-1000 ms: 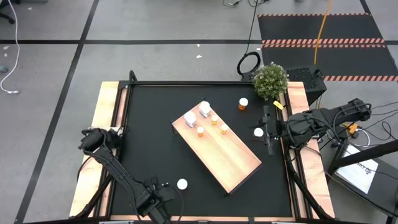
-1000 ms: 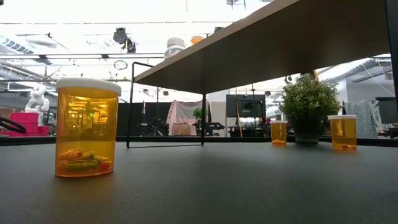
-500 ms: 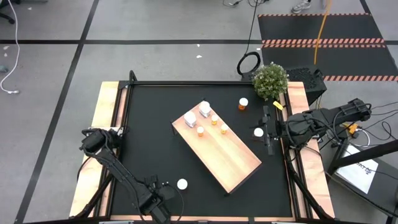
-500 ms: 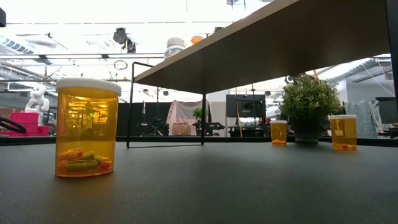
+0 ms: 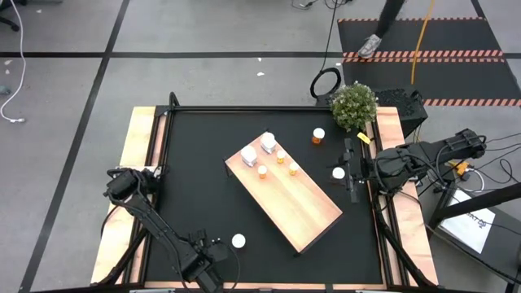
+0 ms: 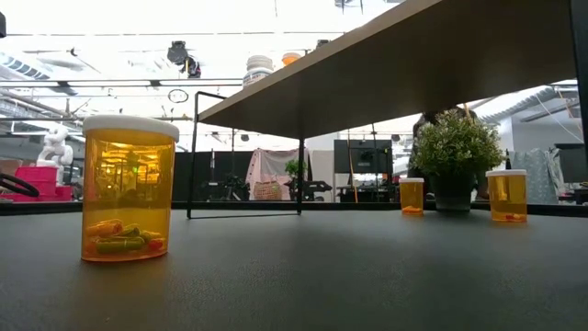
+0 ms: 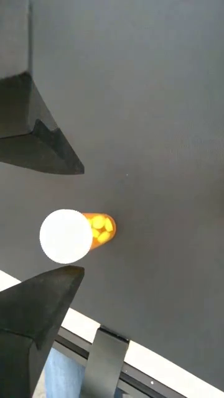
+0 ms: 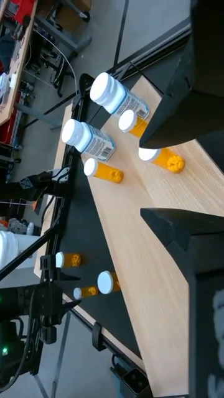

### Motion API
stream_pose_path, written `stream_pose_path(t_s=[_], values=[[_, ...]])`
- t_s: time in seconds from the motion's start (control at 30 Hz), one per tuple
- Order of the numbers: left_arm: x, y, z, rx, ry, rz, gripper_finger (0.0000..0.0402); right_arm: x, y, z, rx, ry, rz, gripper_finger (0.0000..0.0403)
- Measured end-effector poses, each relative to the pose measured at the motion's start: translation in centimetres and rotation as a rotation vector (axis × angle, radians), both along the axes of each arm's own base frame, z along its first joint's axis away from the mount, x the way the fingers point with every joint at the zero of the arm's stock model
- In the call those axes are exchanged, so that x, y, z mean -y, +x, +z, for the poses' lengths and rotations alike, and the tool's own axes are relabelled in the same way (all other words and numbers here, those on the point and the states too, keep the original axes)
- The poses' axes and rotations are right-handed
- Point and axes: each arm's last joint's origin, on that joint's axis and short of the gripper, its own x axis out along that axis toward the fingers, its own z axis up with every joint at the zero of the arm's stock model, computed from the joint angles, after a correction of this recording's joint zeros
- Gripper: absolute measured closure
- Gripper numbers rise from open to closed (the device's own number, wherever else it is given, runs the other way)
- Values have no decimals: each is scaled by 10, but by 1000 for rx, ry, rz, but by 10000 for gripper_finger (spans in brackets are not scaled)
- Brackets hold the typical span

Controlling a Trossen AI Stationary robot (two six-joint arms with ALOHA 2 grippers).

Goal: Pick and place medicine bottles onto shelf by color
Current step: Put the small orange pill bottle on the shelf aligned with the other small orange pill bottle

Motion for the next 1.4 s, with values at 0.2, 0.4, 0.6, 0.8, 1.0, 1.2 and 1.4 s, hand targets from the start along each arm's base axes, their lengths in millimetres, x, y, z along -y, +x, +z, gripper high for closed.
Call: stream_pose_path(t_s=[0.2, 0.4, 0.6, 0.8, 1.0, 1.2, 1.4], values=[[1, 1, 0, 25, 1, 6, 200, 0, 0, 0, 0, 0, 0, 243], [3, 4, 0, 61, -6, 17, 249, 0, 0, 0, -4, -1, 0, 243], [2, 3, 0, 65, -2, 61, 250, 0, 0, 0, -4, -1, 0, 243], [5, 0, 0, 67, -4, 85, 201, 0, 0, 0, -5, -1, 0, 243], [11, -6, 0, 70, -5, 84, 176, 0, 0, 0, -5, -1, 0, 243], [11, -6, 0, 89, 12, 81, 206, 0, 0, 0, -5, -1, 0, 243], [11, -7, -2, 85, 16, 82, 235, 0, 0, 0, -5, -1, 2, 243]])
